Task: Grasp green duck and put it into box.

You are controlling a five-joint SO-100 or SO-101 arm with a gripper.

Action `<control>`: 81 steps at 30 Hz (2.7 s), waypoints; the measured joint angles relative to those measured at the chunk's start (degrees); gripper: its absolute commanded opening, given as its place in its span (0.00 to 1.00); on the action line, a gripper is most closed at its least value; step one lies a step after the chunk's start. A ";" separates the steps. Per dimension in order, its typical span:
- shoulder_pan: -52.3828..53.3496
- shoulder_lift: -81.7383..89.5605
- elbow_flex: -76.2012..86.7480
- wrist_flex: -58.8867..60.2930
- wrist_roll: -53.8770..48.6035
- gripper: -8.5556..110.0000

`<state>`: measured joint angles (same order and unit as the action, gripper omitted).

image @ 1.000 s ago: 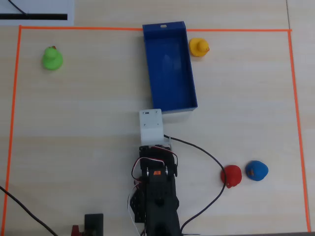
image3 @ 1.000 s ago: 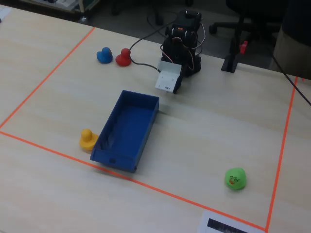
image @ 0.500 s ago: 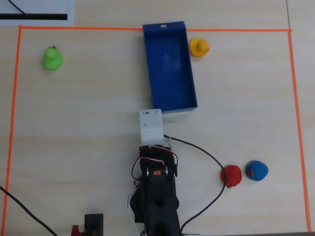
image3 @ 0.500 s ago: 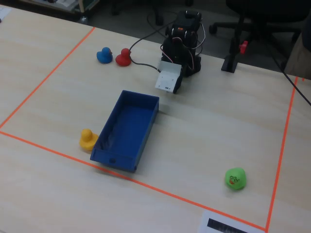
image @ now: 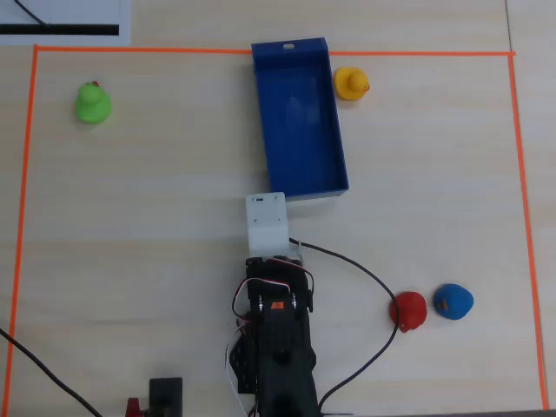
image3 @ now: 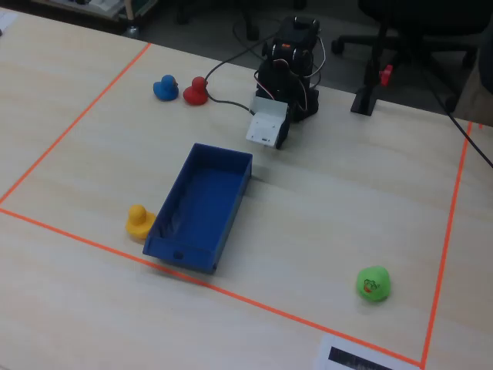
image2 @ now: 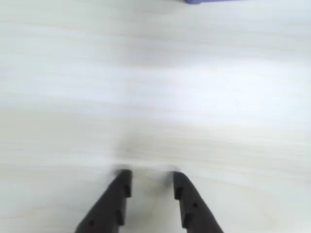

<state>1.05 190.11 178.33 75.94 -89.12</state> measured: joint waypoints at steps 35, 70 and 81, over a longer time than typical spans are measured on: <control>-21.09 -39.90 -25.84 -51.68 -0.79 0.19; -31.64 -133.95 -90.44 -98.44 21.97 0.48; -31.11 -145.20 -97.82 -98.53 17.84 0.48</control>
<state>-30.06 44.91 80.51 -22.59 -71.28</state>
